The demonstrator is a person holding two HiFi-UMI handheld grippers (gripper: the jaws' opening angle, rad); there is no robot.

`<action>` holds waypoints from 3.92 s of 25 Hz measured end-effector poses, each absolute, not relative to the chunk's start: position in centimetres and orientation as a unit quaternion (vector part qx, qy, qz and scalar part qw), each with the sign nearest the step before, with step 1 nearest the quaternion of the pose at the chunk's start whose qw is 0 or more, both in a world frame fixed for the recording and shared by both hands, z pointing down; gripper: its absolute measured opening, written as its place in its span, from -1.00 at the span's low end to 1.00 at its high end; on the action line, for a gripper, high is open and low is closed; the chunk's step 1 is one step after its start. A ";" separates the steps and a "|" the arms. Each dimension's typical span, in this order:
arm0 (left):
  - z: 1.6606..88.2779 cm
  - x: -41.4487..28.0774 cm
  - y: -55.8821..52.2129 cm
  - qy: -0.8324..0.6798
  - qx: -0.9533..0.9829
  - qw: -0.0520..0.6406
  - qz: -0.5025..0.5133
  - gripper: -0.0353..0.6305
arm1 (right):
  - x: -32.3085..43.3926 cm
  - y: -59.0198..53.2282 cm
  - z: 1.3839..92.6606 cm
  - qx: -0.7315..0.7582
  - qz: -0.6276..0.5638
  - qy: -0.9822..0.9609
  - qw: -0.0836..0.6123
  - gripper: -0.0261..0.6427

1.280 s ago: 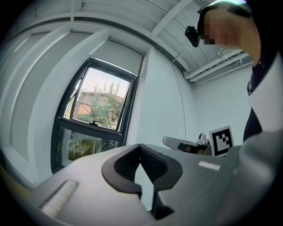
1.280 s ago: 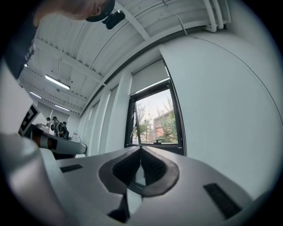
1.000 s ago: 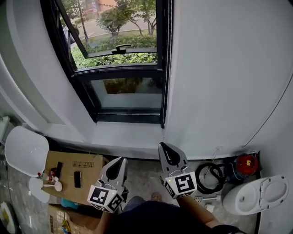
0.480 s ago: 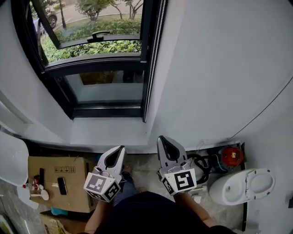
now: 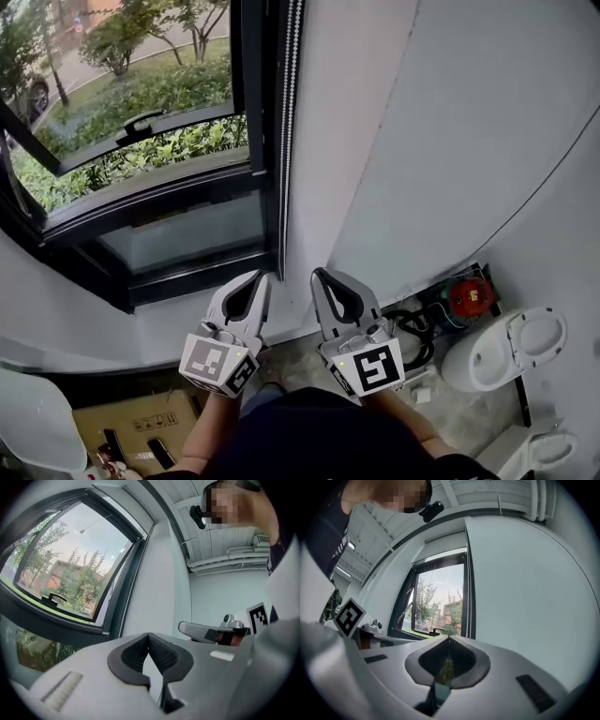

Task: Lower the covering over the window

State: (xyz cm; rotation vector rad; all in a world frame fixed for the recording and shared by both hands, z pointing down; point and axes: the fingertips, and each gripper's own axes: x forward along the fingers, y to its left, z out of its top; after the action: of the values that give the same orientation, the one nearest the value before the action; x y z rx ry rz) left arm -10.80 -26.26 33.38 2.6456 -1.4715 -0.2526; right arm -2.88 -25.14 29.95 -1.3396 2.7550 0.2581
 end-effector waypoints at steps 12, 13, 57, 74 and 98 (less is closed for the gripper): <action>32.0 -12.3 -38.5 -0.388 0.918 0.027 -0.079 -0.86 | -8.0 -31.5 28.1 -0.516 0.130 0.847 0.006 -0.89; 32.0 -12.2 -39.1 -0.383 0.920 0.023 -0.076 -0.86 | -8.3 -31.8 28.2 -0.519 0.129 0.845 0.002 -0.89; 30.2 -9.6 -49.9 -0.484 0.875 -0.003 0.002 -0.82 | -9.0 -34.6 24.9 -0.459 0.098 0.880 0.071 -0.89; 31.4 -11.8 -36.9 -0.464 0.885 0.003 0.033 -0.82 | -7.8 -31.2 24.7 -0.376 0.089 0.918 0.092 -0.89; 39.5 -9.9 -27.5 -0.434 0.895 0.103 0.029 -0.83 | -7.7 -26.9 29.6 -0.272 0.016 0.961 0.048 -0.88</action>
State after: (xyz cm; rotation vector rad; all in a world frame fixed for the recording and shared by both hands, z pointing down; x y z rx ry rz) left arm -9.90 -27.49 39.48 2.6400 -1.2805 0.0846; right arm -7.71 -26.88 29.56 -0.8304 2.9306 0.0497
